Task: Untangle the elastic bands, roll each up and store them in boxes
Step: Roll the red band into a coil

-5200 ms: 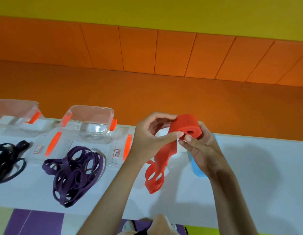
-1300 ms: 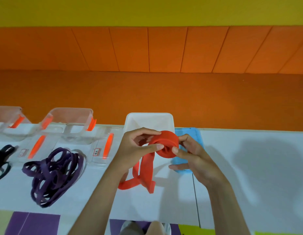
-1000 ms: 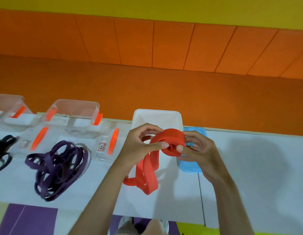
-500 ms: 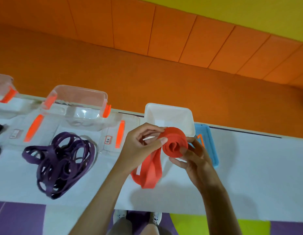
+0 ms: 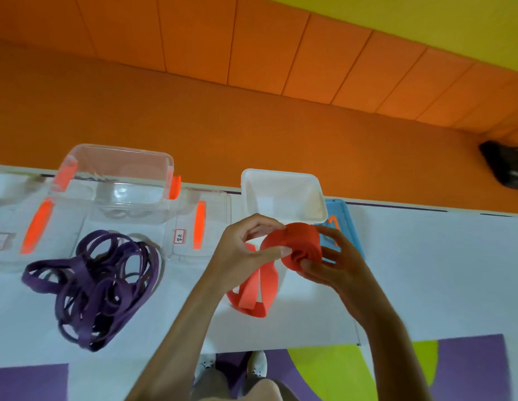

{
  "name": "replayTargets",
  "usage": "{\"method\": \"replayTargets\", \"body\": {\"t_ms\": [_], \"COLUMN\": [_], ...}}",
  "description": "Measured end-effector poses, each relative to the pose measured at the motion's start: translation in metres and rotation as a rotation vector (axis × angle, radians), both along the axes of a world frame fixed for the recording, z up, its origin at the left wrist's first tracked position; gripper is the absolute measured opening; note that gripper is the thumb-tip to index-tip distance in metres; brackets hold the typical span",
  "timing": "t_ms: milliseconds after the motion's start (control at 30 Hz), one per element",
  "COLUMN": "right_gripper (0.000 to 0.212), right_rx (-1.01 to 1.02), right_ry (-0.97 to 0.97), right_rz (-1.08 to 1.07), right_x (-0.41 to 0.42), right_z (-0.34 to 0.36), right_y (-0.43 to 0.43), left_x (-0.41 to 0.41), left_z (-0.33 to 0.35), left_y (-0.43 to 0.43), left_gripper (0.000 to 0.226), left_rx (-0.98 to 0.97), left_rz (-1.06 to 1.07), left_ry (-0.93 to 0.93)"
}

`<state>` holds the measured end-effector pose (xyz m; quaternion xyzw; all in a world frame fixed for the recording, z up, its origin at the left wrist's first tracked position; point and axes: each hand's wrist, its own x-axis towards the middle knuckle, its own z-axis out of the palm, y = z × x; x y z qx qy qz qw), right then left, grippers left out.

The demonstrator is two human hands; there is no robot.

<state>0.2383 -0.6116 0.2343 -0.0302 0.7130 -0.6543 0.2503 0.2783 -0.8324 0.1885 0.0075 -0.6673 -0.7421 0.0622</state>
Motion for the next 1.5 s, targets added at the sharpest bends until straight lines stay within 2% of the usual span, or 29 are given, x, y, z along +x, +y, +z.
{"method": "replayTargets", "body": {"t_ms": [133, 233, 367, 433, 533, 600, 733, 833, 933, 967, 1100, 1267, 1400, 1500], "right_gripper": [0.056, 0.044, 0.047, 0.046, 0.045, 0.051, 0.058, 0.047, 0.04, 0.039, 0.039, 0.041, 0.051, 0.056], "right_rx": [-0.08, -0.233, -0.433, -0.381, -0.14, -0.093, -0.186, -0.27, -0.388, -0.384, -0.14, -0.277, -0.407, -0.368], "right_ry": [0.025, -0.008, -0.084, -0.049, 0.066, 0.078, 0.073, 0.034, -0.066, -0.064, 0.088, 0.033, -0.061, -0.132], "right_rz": [-0.08, -0.152, -0.115, -0.062, 0.007, 0.03, 0.017, 0.029, 0.098, 0.148, 0.267, 0.19, 0.201, 0.285], "right_x": [0.002, 0.002, 0.0, -0.005, -0.016, -0.024, -0.046, -0.063, -0.076, -0.081, -0.101, -0.1, -0.102, -0.101], "right_z": [0.005, 0.004, -0.002, -0.007, -0.011, -0.009, -0.001, -0.004, -0.01, -0.011, -0.01, -0.018, -0.027, -0.032], "right_y": [-0.001, 0.002, 0.007, 0.013, 0.029, 0.04, 0.062, 0.075, 0.089, 0.096, 0.115, 0.117, 0.127, 0.128], "left_x": [-0.004, -0.007, -0.012, -0.013, -0.014, -0.02, -0.033, -0.042, -0.054, -0.057, -0.063, -0.065, -0.058, -0.056], "left_z": [0.003, 0.008, 0.017, 0.019, 0.019, 0.019, 0.022, 0.031, 0.041, 0.043, 0.044, 0.027, 0.037, 0.041], "left_y": [0.007, 0.012, 0.019, 0.022, 0.032, 0.042, 0.064, 0.08, 0.094, 0.098, 0.125, 0.16, 0.156, 0.152], "left_gripper": [0.033, 0.043, 0.051, 0.048, 0.045, 0.04, 0.038, 0.049, 0.047, 0.049, 0.062, 0.034, 0.035, 0.035], "left_rx": [0.004, 0.01, 0.076, 0.073, 0.016, -0.071, -0.173, -0.264, -0.16, -0.132, -0.086, -0.156, -0.189, -0.187], "left_rz": [0.016, -0.047, -0.115, -0.098, -0.048, -0.028, 0.02, 0.034, 0.057, 0.076, 0.183, 0.34, 0.183, 0.144], "left_ry": [-0.017, 0.025, 0.075, 0.087, 0.073, 0.071, 0.088, 0.071, 0.069, 0.076, 0.105, 0.082, -0.032, -0.04]}}
